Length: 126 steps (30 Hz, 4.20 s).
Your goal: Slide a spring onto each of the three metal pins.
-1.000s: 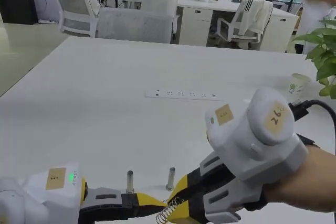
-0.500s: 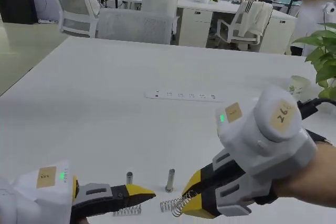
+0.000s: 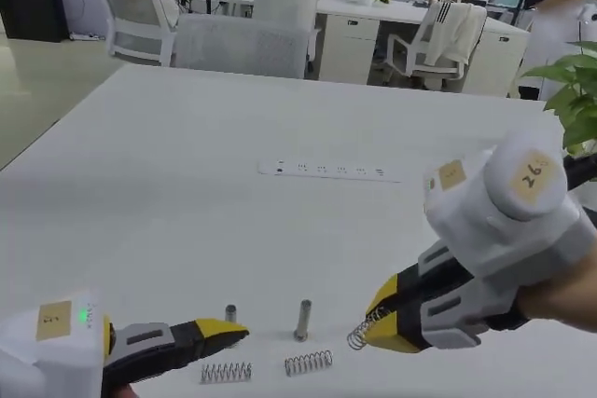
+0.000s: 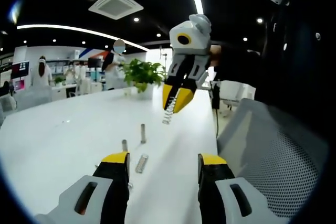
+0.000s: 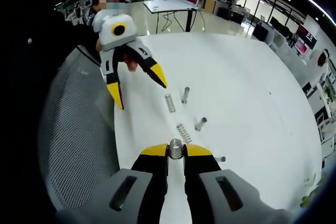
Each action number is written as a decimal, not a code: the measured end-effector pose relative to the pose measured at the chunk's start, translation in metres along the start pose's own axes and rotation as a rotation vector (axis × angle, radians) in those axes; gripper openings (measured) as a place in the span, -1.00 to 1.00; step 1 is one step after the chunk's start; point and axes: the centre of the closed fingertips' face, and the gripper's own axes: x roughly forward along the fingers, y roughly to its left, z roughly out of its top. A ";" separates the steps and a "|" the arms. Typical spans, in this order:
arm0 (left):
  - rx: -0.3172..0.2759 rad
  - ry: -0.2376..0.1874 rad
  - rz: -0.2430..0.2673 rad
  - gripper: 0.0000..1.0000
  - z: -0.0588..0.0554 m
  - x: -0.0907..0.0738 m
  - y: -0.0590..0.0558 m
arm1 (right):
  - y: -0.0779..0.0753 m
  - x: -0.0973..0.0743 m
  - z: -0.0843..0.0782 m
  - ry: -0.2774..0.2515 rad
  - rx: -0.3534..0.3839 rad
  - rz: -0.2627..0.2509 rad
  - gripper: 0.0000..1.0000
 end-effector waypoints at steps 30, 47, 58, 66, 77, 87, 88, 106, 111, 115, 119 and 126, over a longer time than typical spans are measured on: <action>-0.024 0.024 0.130 0.34 -0.012 -0.018 0.017 | -0.066 -0.007 -0.027 0.088 0.041 -0.099 -0.84; -0.012 0.031 0.134 0.39 -0.012 -0.016 0.016 | -0.084 0.016 -0.044 0.191 0.029 -0.068 -0.84; -0.016 0.037 0.138 0.38 -0.015 -0.014 0.017 | -0.085 0.026 -0.050 0.221 0.028 -0.041 -0.84; -0.019 0.038 0.143 0.37 -0.016 -0.015 0.018 | -0.088 0.034 -0.055 0.247 0.020 -0.030 -0.84; -0.022 0.043 0.143 0.36 -0.017 -0.014 0.017 | -0.089 0.050 -0.064 0.275 0.024 -0.002 -0.84; -0.022 0.045 0.147 0.35 -0.018 -0.013 0.018 | -0.088 0.065 -0.077 0.296 0.038 0.015 -0.84; -0.022 0.045 0.147 0.35 -0.018 -0.013 0.018 | -0.089 0.067 -0.079 0.297 0.038 0.015 -0.84; -0.019 0.045 0.148 0.35 -0.017 -0.013 0.017 | -0.084 0.077 -0.090 0.302 0.050 0.023 -0.82; -0.018 0.044 0.146 0.35 -0.017 -0.013 0.017 | -0.082 0.077 -0.089 0.294 0.048 0.023 -0.74; -0.015 0.045 0.141 0.34 -0.017 -0.012 0.016 | -0.081 0.074 -0.087 0.285 0.046 0.019 -0.66; -0.013 0.044 0.139 0.34 -0.017 -0.012 0.015 | -0.083 0.069 -0.083 0.278 0.037 0.000 -0.60; -0.008 0.046 0.132 0.33 -0.017 -0.011 0.014 | -0.079 0.062 -0.069 0.253 0.007 -0.008 -0.56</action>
